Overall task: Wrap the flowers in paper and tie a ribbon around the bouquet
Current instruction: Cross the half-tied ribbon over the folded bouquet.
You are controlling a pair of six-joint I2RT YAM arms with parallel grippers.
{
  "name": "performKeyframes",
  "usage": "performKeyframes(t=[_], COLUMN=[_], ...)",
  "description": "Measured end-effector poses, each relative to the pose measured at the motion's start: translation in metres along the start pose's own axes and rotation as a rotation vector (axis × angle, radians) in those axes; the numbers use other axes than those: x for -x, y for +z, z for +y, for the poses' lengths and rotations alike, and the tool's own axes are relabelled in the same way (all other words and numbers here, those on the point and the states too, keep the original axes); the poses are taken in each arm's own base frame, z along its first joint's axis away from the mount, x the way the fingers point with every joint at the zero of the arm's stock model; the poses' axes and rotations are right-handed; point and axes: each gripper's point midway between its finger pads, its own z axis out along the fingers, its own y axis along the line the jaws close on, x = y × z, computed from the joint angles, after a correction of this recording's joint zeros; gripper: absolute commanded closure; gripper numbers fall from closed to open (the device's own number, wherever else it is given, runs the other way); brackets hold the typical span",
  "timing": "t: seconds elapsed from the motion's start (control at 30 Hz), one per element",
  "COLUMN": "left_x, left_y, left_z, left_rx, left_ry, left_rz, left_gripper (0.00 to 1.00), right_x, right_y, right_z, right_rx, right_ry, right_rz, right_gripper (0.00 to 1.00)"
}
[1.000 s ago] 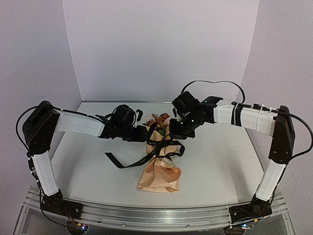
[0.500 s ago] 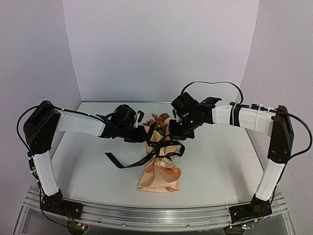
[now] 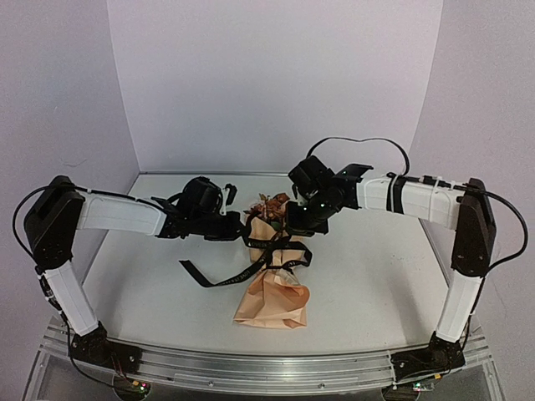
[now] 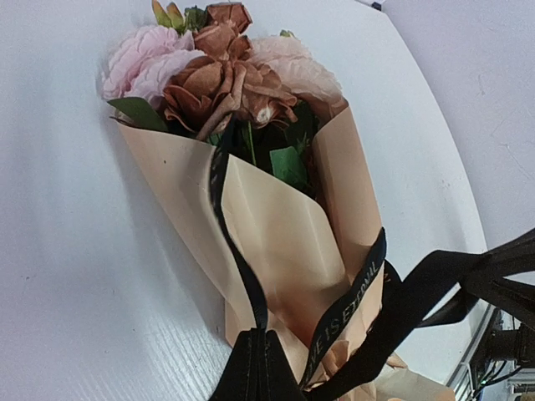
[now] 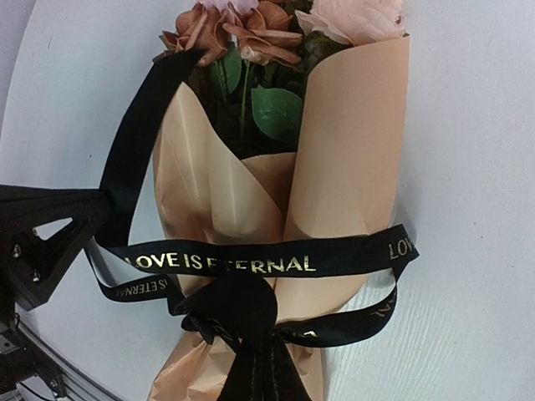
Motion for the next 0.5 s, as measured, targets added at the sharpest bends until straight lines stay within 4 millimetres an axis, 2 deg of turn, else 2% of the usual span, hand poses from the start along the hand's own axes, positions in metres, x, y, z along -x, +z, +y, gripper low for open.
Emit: performKeyframes(t=[0.2, 0.5], left_x=[0.008, 0.018], left_y=[-0.029, -0.064], left_z=[-0.004, -0.008], left_rx=[-0.018, -0.017], left_ry=[0.035, 0.095], left_rz=[-0.082, -0.167], left_gripper=[1.0, 1.0], right_x=[0.015, 0.034], right_y=[0.011, 0.034], right_z=[0.012, 0.015], right_rx=[0.013, 0.012], right_ry=[0.003, 0.022], right_rz=[-0.015, -0.019], right_gripper=[1.0, 1.0])
